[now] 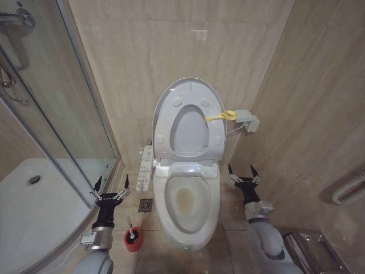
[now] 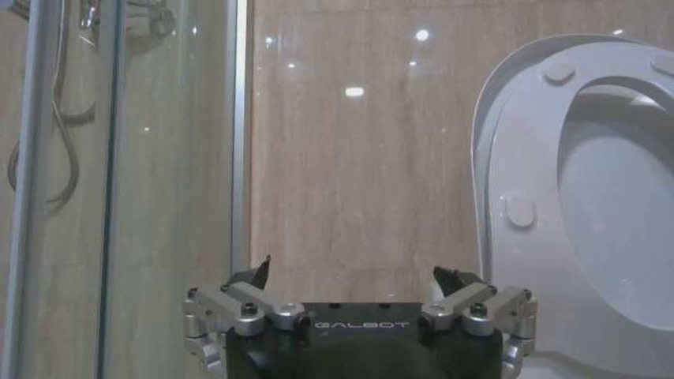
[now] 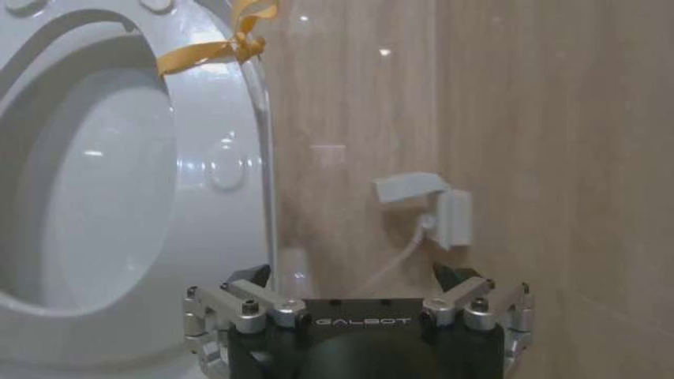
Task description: Open the toilet lid, clean the toilet bowl with a toilet brush, close the toilet lid, and flush.
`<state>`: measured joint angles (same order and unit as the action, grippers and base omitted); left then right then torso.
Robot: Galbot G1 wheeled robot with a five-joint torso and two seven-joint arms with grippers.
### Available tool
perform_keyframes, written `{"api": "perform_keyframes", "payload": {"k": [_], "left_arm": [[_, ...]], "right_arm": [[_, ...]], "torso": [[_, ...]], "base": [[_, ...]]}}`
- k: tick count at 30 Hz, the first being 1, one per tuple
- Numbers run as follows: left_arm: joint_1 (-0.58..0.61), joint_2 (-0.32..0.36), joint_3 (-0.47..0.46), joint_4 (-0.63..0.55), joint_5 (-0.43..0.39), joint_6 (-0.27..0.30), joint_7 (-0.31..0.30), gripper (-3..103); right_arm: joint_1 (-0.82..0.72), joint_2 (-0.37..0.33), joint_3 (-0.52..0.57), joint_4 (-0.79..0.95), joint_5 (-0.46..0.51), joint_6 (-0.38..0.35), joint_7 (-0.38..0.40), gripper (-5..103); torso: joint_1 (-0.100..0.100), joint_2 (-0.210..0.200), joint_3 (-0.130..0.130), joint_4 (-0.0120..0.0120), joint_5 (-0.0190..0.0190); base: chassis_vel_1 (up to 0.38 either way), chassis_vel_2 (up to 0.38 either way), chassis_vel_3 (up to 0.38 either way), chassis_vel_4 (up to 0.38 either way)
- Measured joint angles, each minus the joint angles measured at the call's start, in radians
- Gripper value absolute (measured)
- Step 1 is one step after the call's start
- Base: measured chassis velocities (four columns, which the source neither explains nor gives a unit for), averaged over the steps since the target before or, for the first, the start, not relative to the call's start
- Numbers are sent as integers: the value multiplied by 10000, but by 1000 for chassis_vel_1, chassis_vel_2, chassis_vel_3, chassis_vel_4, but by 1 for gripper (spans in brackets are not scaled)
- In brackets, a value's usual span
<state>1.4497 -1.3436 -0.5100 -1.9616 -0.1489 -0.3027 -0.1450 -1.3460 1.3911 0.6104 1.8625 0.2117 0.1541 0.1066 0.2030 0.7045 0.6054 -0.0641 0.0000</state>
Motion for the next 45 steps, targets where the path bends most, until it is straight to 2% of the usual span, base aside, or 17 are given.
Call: {"api": "perform_keyframes", "payload": {"k": [5, 7, 8, 12, 18, 25, 33, 34, 38, 45], "left_arm": [[0, 0, 0, 0, 0, 0, 0, 100], [0, 0, 0, 0, 0, 0, 0, 100], [0, -1, 2, 0, 0, 0, 0, 100], [0, 0, 1, -1, 0, 0, 0, 100], [0, 0, 1, -1, 0, 0, 0, 100], [0, 0, 0, 0, 0, 0, -1, 100], [0, 0, -1, -1, 0, 1, -1, 100], [0, 0, -1, -1, 0, 1, -1, 100], [1, 0, 0, -1, 0, 1, -1, 100], [0, 0, 0, -2, 0, 1, 0, 100]], "right_arm": [[-1260, 593, 680, 767, -525, 236, -125, 100], [-1815, 863, 958, 1142, -623, 498, -321, 100], [-1823, 921, 917, 1235, -469, 676, -493, 100], [-1579, 942, 778, 1237, -298, 774, -667, 100], [-1088, 759, 634, 1079, -115, 745, -730, 100], [512, 178, 581, 119, 228, 443, -580, 100], [3000, -566, 201, -1696, -84, 33, -282, 100], [3000, -566, 201, -1696, -84, 33, -282, 100], [4723, -1128, -252, -3378, -242, 172, 9, 100], [6454, -1624, -756, -4794, -394, 283, 360, 100]], "torso": [[-1, 1, -1, -3, 1], [-2, 1, -1, -11, -2], [-3, 1, -2, 0, 1], [-1, 1, -1, 5, 0], [-1, 1, 0, 1, 1], [-1, 0, 0, 1, 1], [1, 0, 1, 3, 2], [1, 0, 1, 3, 2], [1, -1, 2, -1, 5], [2, -1, 2, 0, 2]], "base": [[0, 0, 0, 0], [0, 0, 0, 0], [0, 0, 0, 0], [0, 0, 0, 0], [0, 0, 0, 0], [0, 0, 0, 0], [0, 0, 0, 0], [0, 0, 0, 0], [0, 0, 0, 0], [0, 0, 0, 0]]}}
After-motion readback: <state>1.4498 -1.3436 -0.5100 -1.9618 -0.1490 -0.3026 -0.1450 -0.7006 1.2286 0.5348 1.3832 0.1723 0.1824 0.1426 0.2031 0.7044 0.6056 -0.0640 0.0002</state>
